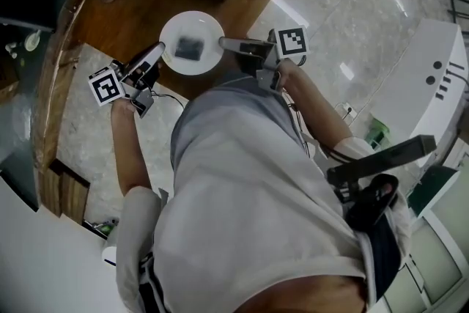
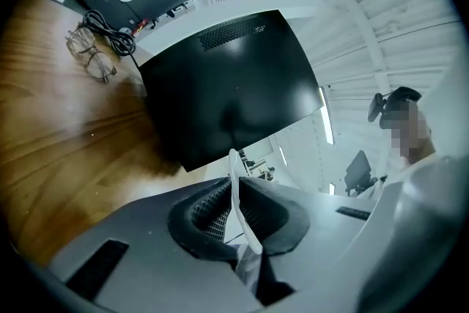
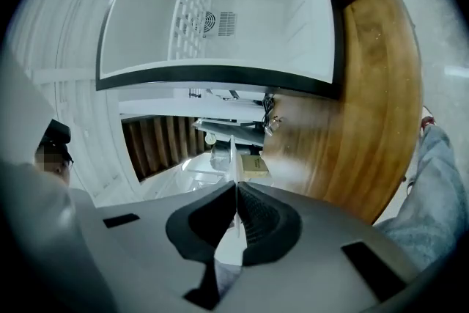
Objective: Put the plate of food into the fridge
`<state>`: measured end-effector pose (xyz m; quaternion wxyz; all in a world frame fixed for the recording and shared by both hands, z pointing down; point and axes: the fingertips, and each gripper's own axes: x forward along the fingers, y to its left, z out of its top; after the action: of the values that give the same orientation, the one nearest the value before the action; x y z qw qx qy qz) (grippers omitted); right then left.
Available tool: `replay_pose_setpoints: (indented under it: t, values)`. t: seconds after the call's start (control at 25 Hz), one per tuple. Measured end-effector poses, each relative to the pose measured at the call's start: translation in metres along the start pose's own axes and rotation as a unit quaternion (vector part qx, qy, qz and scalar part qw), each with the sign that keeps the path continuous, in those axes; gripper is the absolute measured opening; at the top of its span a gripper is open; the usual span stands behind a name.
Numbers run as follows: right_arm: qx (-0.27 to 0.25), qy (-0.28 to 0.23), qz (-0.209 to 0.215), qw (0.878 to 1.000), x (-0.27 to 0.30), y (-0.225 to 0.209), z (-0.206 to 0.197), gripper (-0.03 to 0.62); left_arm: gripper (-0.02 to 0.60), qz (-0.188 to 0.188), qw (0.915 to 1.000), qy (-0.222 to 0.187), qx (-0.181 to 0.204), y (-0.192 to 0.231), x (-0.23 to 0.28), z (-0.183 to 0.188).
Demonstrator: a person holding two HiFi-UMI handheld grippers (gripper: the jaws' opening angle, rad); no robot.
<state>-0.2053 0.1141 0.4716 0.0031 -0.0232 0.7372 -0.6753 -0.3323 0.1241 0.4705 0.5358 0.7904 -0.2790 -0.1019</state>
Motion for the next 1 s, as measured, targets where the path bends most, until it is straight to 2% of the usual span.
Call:
replay_pose_setpoints:
  t: [0.08,0.28,0.4,0.8,1.0]
  values:
    - [0.002,-0.009,-0.004,1.000,-0.011,0.001,-0.004,0.023,0.043,-0.007,0.9999,0.003,0.007,-0.007,0.008,-0.004]
    - [0.007,-0.031,-0.001,1.000,-0.069,0.017,-0.027,0.023,0.043,-0.014,0.9999,0.003,0.000,-0.045,0.042,-0.041]
    - [-0.006,-0.039,-0.007,0.999,-0.094,0.031,-0.023,0.023,0.043,-0.015,0.9999,-0.002,-0.002,-0.065,0.061,-0.044]
    - [-0.036,-0.056,0.010,0.998,-0.165,0.076,0.037,0.022,0.043,-0.088,0.9943,-0.058,-0.017,-0.128,0.137,-0.012]
    - [-0.039,-0.056,0.035,0.997,-0.234,0.088,0.094,0.023,0.043,-0.125,0.9885,-0.081,-0.028,-0.161,0.219,0.006]
